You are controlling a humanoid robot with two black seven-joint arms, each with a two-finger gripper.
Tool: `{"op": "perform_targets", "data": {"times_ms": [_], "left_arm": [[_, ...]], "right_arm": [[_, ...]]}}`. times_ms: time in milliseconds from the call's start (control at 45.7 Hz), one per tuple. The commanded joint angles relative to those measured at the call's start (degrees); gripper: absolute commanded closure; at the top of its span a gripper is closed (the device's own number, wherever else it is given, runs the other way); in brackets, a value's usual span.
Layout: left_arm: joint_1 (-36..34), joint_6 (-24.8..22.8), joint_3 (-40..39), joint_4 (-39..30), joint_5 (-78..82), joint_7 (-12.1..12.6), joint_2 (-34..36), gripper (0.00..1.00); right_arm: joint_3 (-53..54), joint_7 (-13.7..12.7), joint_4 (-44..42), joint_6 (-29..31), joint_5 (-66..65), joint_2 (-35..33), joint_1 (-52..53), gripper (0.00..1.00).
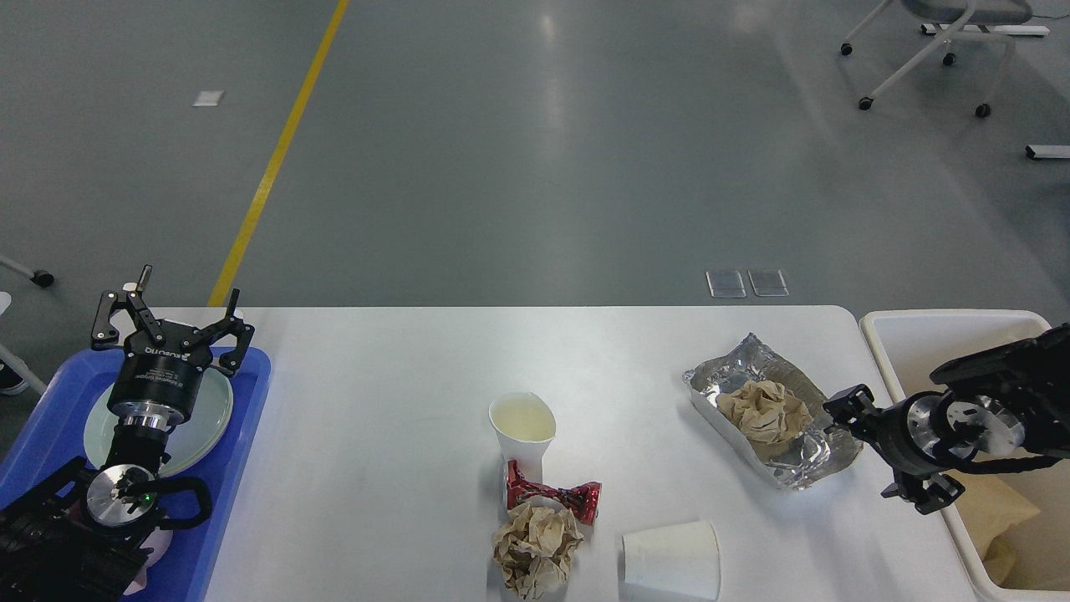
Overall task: Tidy desktop
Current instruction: 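Lower the right gripper to the edge of the foil tray, then grasp the foil tray with crumpled paper with the right gripper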
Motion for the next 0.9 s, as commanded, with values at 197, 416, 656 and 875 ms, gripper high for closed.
{"op": "perform_targets", "data": {"times_ms": [197, 416, 656, 875], "left_arm": [[0.0, 0.0, 0.0, -0.02, 0.0, 0.0, 0.0, 0.02], [0.0, 0.0, 0.0, -0.02, 0.0, 0.0, 0.0, 0.02], [0.0, 0.0, 0.0, -0.02, 0.0, 0.0, 0.0, 0.02], [0.0, 0.0, 0.0, -0.02, 0.0, 0.0, 0.0, 0.02]], "right_arm": [[6.82, 0.0, -11.63, -0.63, 0.22, 4.8, -10.93, 0.11], [7.62, 0.0, -11.55, -0.54, 0.14, 4.71, -10.93, 0.93], [7.53, -0.09, -11.72, -2.56, 0.05, 4.8, -11.55, 1.0], [7.53, -0.09, -11.55, -3.44, 0.14, 4.88, -11.81, 1.0]]}}
